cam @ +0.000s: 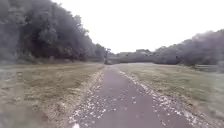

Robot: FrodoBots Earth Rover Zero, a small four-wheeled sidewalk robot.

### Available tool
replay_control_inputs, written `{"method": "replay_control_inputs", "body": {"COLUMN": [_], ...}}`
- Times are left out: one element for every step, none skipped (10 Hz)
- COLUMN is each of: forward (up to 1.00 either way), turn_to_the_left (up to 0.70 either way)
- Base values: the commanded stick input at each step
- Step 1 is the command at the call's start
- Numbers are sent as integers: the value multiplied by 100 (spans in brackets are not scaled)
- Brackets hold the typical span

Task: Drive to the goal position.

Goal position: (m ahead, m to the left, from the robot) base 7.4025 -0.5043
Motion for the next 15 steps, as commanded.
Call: {"method": "replay_control_inputs", "body": {"forward": [45,45,45,45,45,45,45,45,45,45,45,45,45,45,45], "turn_to_the_left": [0,0,0,0,0,0,0,0,-3,-7,-11,-15,-19,-21,-11]}}
